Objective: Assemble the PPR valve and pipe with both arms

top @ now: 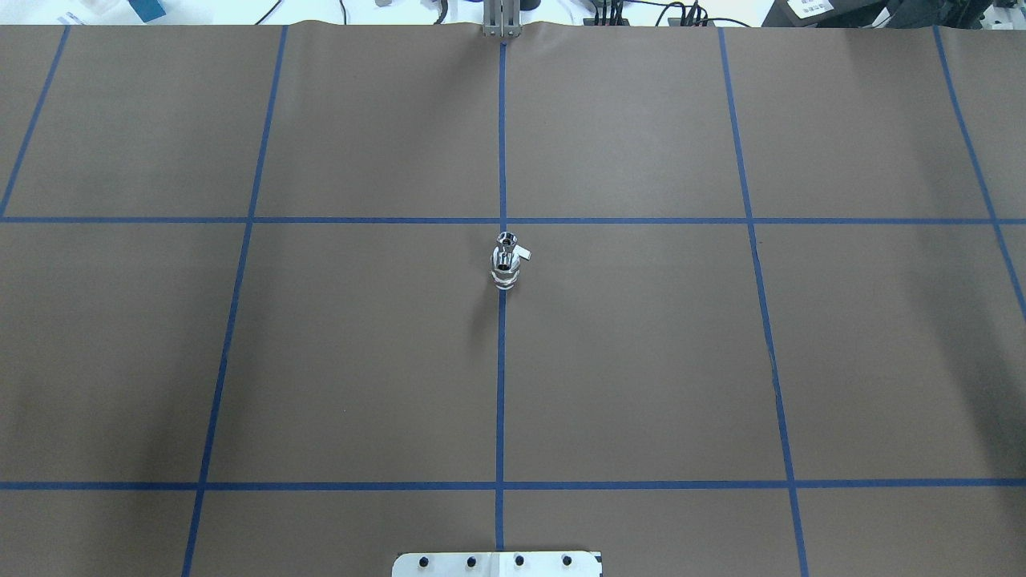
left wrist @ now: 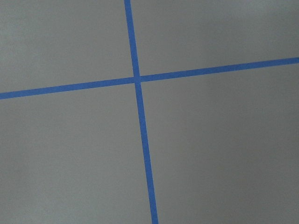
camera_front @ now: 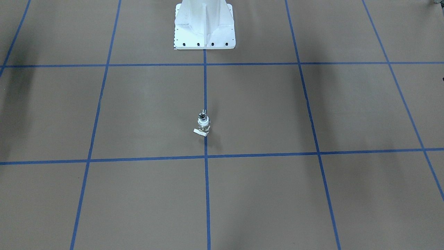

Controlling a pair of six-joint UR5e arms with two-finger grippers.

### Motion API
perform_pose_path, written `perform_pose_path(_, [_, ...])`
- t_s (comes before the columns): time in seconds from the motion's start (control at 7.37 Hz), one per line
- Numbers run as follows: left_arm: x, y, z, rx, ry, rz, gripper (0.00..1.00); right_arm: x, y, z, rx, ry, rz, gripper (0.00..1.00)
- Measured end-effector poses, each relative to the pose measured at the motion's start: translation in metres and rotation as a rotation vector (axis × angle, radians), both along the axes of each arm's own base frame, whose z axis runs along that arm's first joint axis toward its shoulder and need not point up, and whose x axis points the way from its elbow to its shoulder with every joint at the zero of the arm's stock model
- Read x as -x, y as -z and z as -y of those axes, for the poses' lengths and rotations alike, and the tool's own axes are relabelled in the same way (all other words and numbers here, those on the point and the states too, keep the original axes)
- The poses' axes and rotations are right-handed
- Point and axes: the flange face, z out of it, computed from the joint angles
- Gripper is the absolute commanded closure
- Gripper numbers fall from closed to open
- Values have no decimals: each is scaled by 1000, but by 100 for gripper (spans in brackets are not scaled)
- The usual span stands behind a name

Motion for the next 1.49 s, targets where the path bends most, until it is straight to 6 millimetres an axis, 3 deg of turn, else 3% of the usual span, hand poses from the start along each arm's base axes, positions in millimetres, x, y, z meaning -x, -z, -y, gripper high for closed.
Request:
perform_pose_path(0.41, [0, 0, -2, 14, 12, -8, 0, 0, 36, 28, 64, -2, -20, 0])
perform_pose_path(0.81, [-1, 0, -2, 45, 42, -8, 0, -4, 68, 25, 77, -8, -55, 0])
perform_pose_path(1.22, [0, -1, -1, 44, 47, -5, 0, -7, 65, 19, 63, 10, -77, 0])
perform_pose_path(1.49, [0, 15, 6, 57, 87, -10, 0, -7, 63, 20, 56, 17, -90, 0])
